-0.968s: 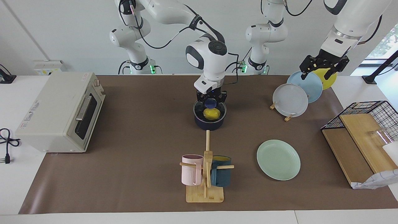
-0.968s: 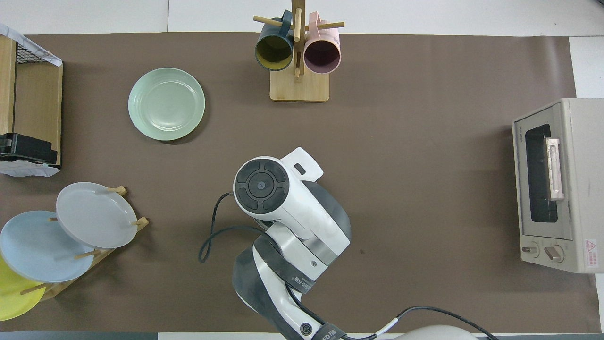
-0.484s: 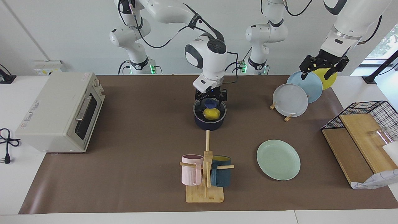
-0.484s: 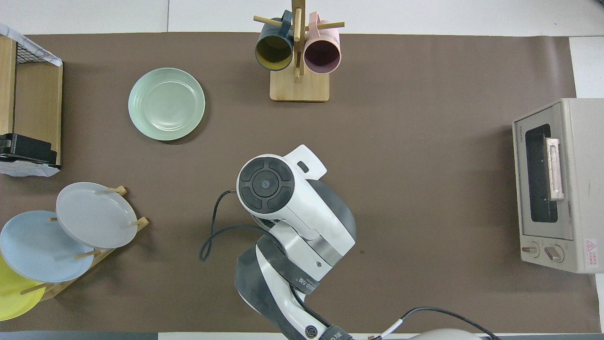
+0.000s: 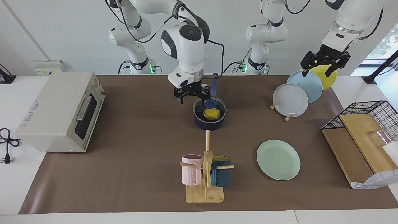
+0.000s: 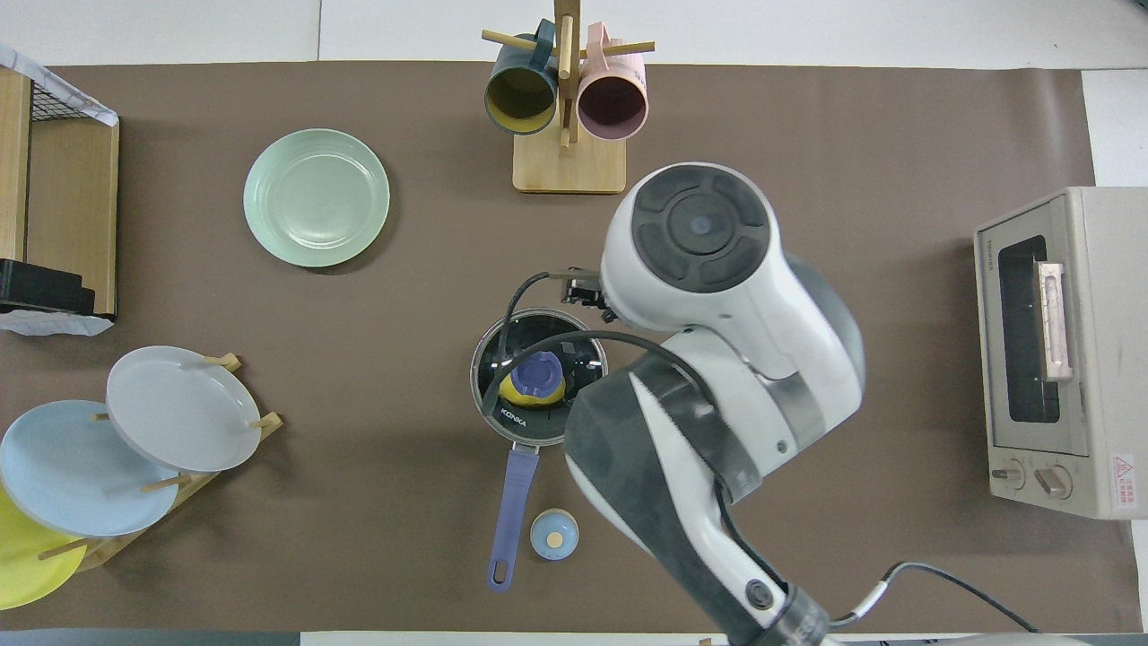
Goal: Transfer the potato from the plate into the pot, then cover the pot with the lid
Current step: 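Lower the glass lid onto the pot with the right gripper, then open the right gripper and withdraw it from the lid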
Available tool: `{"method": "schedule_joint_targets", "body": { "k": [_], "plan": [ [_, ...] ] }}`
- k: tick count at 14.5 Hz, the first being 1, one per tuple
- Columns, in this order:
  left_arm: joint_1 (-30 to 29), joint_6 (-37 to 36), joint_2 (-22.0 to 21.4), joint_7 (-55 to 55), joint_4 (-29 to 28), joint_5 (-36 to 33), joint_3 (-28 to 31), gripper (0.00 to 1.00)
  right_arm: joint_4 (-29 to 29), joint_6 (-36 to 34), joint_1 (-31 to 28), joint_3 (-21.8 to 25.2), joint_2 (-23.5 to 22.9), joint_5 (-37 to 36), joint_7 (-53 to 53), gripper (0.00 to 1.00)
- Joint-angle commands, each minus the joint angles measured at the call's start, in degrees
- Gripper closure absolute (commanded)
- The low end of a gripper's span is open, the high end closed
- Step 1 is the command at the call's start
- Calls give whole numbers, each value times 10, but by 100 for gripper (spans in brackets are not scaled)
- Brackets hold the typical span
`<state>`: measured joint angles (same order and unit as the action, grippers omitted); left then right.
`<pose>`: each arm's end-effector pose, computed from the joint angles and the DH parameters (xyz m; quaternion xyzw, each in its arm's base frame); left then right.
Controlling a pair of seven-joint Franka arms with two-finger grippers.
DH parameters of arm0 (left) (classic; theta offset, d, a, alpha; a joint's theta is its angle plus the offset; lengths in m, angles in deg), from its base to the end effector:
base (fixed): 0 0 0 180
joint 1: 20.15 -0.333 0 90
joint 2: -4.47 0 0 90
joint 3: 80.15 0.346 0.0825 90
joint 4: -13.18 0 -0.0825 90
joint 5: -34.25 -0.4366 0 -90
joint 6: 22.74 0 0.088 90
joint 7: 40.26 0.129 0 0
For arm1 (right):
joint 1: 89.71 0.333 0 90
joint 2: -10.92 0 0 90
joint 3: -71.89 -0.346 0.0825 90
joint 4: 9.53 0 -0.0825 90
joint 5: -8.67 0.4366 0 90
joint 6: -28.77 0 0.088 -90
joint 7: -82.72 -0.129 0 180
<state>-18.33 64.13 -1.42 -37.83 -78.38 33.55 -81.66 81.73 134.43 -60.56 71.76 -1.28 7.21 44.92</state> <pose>0.5655 -0.0321 0.6737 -0.9987 0.0498 -0.0105 0.0074 0.6036 0.3354 0.5069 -0.9972 0.0711 -0.0227 0.0005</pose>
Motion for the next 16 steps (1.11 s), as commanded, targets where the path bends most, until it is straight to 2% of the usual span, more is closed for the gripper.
{"method": "schedule_joint_targets", "body": {
  "k": [1,4,9,13,16],
  "plan": [
    [-9,-4,-26,7,-26,8,-4,0,6,-39,-108,-7,52,2,129,0],
    [-10,-6,-26,7,-38,9,-5,0,14,-101,-193,-7,107,3,217,0],
    [-10,-3,-18,8,-47,13,-4,0,1,-163,-228,-6,121,-6,251,0],
    [-10,-1,-18,9,-47,13,-4,0,15,-166,-269,-7,138,-5,315,0],
    [-10,0,-17,9,-45,13,-4,0,37,-150,-277,-7,150,-5,317,0]
  ]
}}
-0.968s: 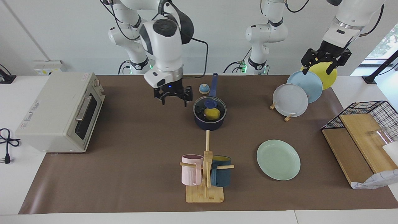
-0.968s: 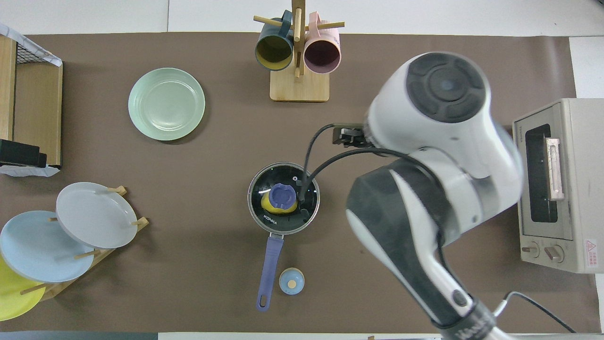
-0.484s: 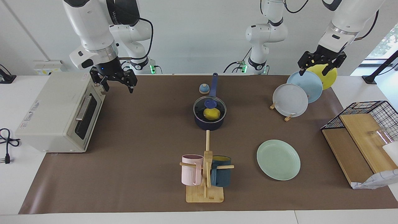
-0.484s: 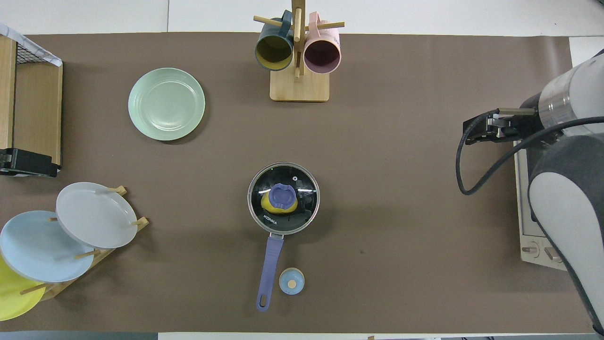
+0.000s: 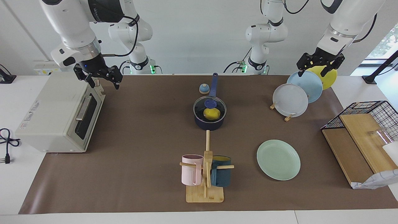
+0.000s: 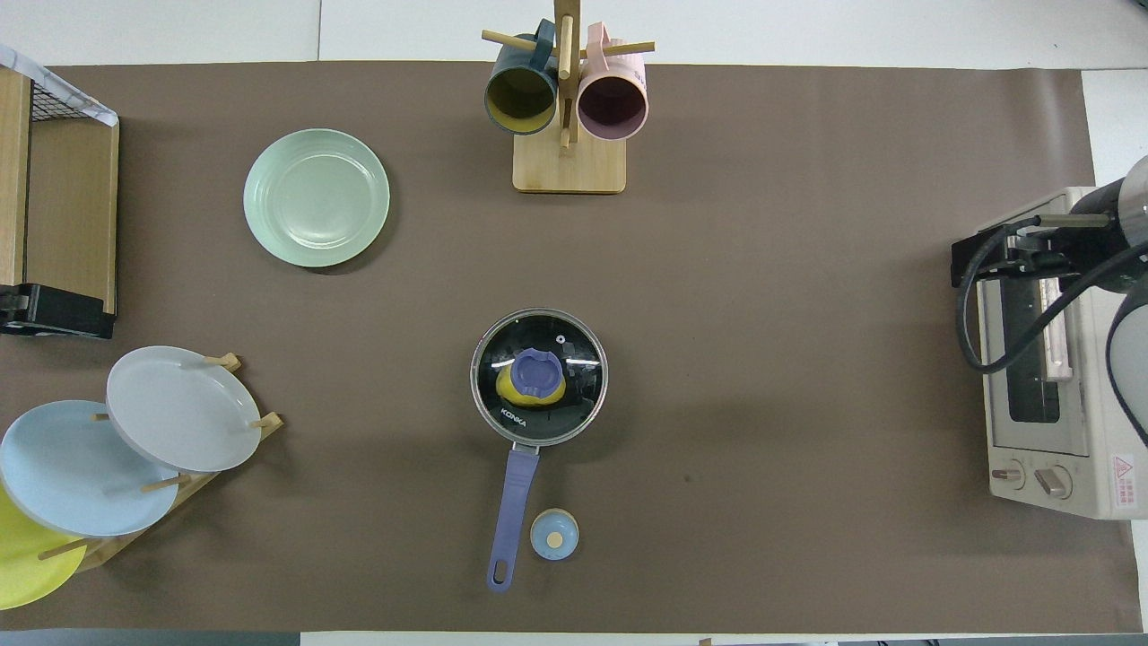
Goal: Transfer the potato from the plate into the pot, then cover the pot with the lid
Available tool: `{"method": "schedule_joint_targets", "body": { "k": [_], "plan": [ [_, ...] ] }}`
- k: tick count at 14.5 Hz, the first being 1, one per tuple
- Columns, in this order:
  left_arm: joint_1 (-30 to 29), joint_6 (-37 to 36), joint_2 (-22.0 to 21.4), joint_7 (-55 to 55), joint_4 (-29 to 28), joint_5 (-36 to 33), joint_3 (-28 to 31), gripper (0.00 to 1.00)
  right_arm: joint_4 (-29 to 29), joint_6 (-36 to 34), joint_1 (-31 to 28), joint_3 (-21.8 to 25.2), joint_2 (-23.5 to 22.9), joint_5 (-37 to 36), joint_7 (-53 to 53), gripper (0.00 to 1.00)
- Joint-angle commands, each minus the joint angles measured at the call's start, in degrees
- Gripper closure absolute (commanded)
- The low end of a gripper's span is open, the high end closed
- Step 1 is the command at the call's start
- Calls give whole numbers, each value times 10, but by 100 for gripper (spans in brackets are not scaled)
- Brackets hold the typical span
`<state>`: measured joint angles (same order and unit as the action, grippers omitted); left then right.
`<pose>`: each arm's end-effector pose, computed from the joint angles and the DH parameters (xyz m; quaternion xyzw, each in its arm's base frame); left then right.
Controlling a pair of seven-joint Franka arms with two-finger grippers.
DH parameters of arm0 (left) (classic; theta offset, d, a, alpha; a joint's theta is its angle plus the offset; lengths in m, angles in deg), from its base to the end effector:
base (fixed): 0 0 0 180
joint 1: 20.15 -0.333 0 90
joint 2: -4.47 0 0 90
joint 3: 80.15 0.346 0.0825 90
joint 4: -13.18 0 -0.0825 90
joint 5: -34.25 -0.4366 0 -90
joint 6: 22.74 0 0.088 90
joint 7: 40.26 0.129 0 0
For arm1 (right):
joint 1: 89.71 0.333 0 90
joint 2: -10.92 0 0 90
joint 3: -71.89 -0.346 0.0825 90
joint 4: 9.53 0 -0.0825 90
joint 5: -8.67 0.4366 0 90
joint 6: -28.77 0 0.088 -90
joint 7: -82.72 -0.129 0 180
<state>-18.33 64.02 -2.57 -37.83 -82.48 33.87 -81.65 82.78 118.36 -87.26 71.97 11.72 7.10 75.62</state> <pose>0.5568 -0.0323 0.6477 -0.9986 0.0499 0.0162 0.0050 0.5995 0.0213 0.6193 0.9989 -0.0411 -0.0156 0.0150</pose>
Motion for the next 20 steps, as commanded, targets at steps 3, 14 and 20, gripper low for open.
{"method": "schedule_joint_targets", "body": {
  "k": [3,14,20],
  "plan": [
    [-11,2,-4,9,-2,10,-3,0,27,5,-28,-10,18,-2,11,0],
    [-9,-2,-4,9,-4,10,-4,0,25,1,-35,-19,16,-2,10,0],
    [-6,1,-5,9,-5,11,-3,0,23,-15,-29,-16,12,-4,11,0]
  ]
}}
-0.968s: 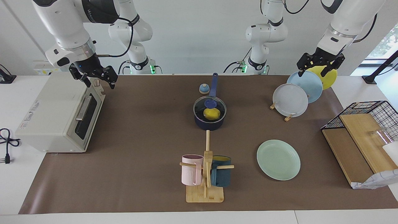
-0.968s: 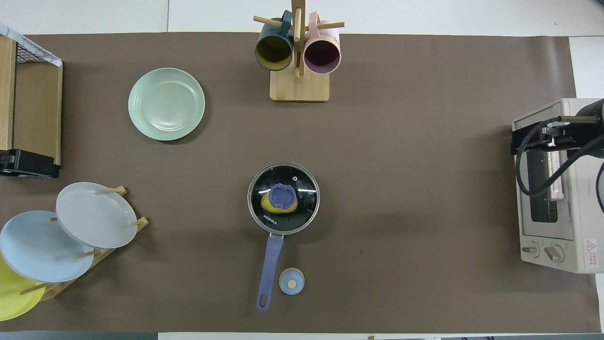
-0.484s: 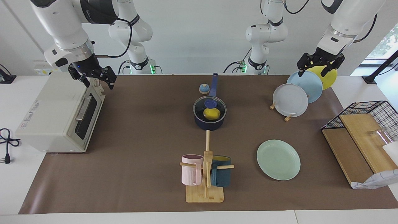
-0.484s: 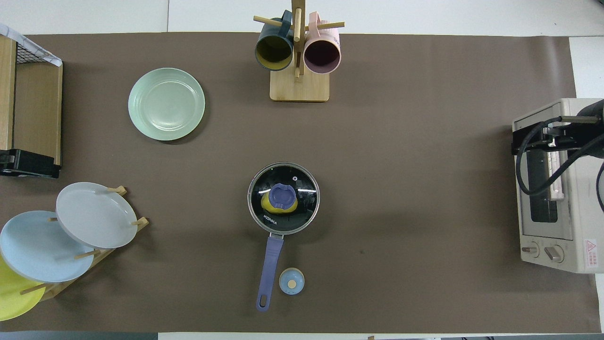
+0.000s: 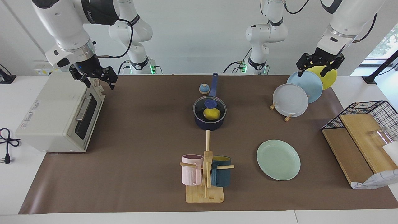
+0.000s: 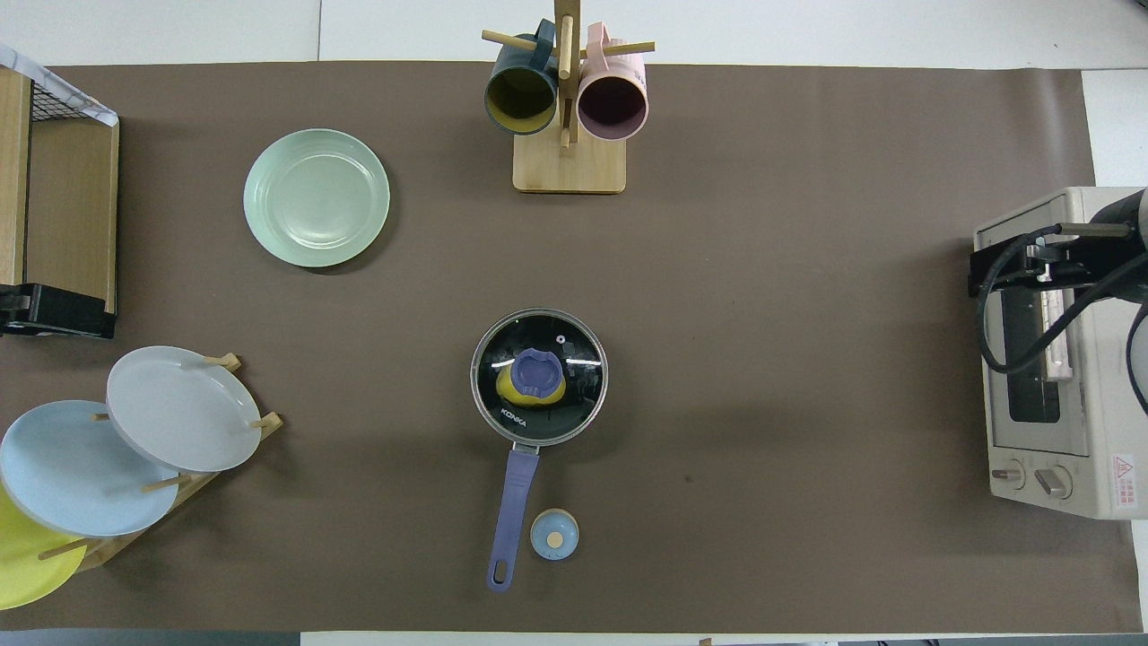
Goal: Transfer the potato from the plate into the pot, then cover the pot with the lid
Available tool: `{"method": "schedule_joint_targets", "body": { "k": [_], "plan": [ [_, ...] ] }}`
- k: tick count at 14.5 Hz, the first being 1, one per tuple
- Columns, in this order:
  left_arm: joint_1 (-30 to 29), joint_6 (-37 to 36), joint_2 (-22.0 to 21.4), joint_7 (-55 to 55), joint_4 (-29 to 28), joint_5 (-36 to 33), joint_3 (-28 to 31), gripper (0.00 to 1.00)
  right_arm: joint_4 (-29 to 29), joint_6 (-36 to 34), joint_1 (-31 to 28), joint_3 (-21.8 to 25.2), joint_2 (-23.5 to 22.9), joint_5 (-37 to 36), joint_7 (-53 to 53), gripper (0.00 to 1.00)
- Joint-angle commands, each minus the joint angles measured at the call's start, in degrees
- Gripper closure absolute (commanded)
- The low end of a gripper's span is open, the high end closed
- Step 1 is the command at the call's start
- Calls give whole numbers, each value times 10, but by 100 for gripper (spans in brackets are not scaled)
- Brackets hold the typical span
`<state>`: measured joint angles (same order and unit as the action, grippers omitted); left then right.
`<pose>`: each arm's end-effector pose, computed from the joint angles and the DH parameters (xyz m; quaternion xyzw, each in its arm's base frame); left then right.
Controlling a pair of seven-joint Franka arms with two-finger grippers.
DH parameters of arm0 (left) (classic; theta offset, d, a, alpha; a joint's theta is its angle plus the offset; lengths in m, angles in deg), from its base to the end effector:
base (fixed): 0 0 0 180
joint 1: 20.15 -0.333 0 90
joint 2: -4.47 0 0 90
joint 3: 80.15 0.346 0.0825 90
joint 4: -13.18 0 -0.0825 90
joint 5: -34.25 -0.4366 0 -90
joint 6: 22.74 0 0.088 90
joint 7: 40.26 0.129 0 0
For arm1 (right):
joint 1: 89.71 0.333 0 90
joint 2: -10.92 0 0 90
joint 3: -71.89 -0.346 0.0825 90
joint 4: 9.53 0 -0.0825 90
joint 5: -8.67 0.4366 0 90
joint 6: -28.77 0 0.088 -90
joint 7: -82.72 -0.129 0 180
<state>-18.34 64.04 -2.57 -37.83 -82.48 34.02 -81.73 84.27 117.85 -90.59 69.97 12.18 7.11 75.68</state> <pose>0.5568 -0.0334 0.6477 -0.9986 0.0505 0.0160 0.0038 0.5947 0.0074 0.6098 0.9981 -0.0521 -0.0291 0.0161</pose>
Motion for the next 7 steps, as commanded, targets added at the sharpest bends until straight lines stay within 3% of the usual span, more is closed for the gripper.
{"method": "schedule_joint_targets", "body": {
  "k": [1,7],
  "plan": [
    [-6,1,-4,9,-5,9,-4,0,9,-12,4,4,8,-3,11,0],
    [-6,1,-5,9,-5,9,-3,0,4,-16,2,1,9,3,10,0]
  ]
}}
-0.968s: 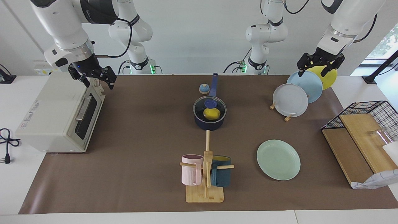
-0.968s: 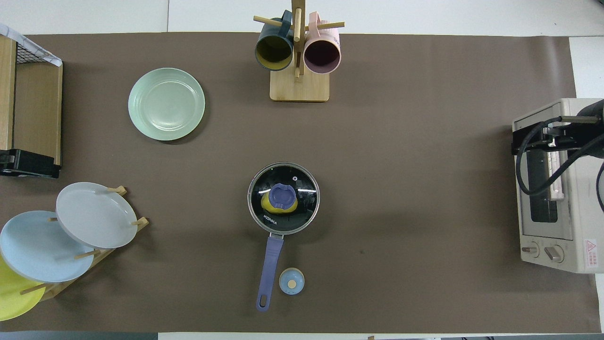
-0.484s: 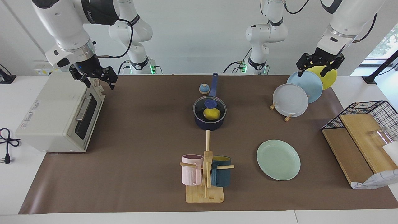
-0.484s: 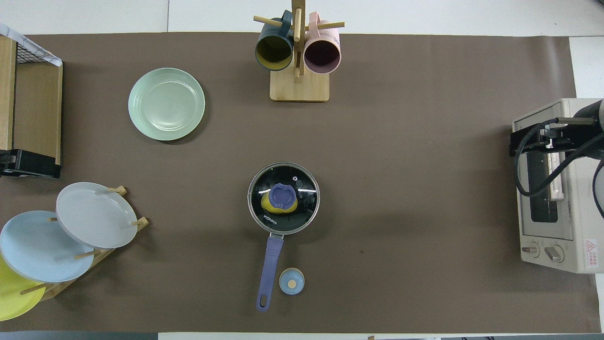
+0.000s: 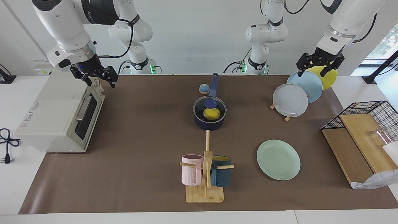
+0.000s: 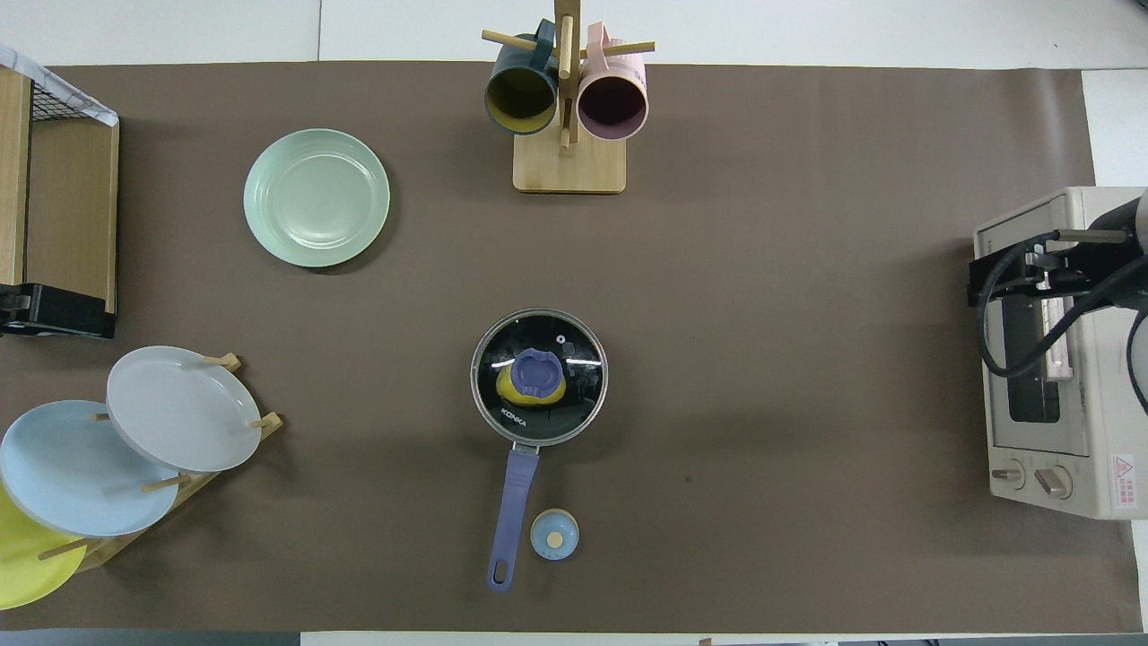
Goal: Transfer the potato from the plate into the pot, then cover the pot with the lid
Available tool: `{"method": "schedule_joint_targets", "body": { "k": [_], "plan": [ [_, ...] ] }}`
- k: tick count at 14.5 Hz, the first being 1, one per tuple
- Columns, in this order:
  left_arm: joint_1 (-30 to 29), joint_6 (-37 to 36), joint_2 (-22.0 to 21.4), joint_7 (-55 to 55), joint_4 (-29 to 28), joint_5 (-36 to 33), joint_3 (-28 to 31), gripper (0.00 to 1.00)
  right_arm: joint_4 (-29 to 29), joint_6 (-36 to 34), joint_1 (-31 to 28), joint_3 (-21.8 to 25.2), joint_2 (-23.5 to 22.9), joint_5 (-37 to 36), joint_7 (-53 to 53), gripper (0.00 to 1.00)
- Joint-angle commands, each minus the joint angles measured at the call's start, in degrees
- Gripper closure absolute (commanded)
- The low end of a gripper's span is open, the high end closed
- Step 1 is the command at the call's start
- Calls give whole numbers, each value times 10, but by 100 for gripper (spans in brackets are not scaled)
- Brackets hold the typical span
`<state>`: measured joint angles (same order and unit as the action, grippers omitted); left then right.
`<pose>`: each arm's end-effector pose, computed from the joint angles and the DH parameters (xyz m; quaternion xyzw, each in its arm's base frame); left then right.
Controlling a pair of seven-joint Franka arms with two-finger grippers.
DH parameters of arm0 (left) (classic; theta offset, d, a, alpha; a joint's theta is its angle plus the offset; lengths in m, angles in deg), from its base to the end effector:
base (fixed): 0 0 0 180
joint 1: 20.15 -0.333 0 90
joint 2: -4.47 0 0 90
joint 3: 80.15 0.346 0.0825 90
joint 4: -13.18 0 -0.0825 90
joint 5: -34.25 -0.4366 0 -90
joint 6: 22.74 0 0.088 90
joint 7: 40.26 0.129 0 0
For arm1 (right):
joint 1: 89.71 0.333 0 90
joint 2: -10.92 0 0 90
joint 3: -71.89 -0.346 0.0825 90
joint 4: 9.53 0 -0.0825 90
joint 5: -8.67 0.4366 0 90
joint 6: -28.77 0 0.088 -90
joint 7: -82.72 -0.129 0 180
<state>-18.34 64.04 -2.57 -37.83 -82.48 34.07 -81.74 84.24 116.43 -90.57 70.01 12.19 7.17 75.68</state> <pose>0.5568 -0.0336 0.6477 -0.9986 0.0507 0.0161 0.0034 0.5914 0.0073 0.6082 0.9976 -0.0525 -0.0412 0.0164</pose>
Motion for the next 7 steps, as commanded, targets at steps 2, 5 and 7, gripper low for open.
{"method": "schedule_joint_targets", "body": {
  "k": [2,5,7],
  "plan": [
    [-6,1,-5,10,-5,9,-3,0,4,1,3,-1,8,4,9,0],
    [-8,1,-5,10,-5,17,-3,0,6,1,3,-1,9,4,10,0],
    [-8,1,-5,10,-5,18,-3,0,6,1,3,-1,9,4,9,0]
  ]
}}
